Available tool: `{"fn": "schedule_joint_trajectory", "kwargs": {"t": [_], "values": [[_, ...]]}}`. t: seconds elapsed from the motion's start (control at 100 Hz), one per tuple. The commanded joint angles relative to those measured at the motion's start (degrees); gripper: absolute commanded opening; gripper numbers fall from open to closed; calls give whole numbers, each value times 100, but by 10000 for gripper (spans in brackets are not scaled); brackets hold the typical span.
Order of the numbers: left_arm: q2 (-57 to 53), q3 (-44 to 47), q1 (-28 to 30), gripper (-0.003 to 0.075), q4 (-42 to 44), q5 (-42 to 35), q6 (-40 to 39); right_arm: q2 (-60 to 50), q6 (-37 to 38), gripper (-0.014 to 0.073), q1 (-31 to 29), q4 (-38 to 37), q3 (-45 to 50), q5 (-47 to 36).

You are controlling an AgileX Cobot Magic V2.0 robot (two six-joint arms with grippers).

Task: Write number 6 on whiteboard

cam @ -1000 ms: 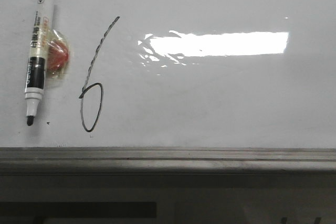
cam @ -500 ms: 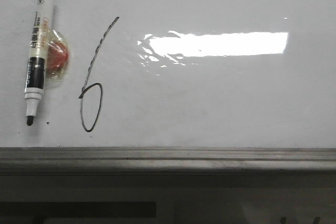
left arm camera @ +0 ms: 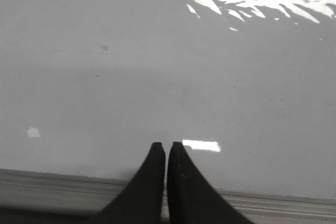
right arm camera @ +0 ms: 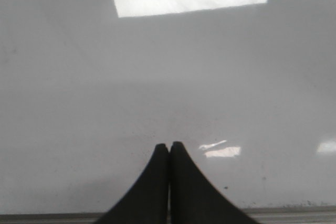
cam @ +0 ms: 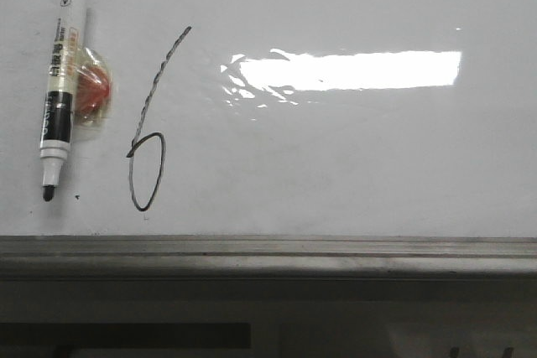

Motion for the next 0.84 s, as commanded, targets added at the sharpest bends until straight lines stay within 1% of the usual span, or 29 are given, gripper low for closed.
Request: {"fn": "schedule_joint_trajectory", "kwargs": {"t": [0.0, 0.11, 0.83], "values": [[-171, 241, 21, -19, -13, -403, -61, -147, 42, -64, -30, -137, 142, -53], [-171, 241, 21, -19, -13, -403, -61, -146, 30, -64, -30, -137, 142, 439], [-171, 241, 21, -19, -13, -403, -61, -146, -41, -64, -30, -150, 142, 441]]}}
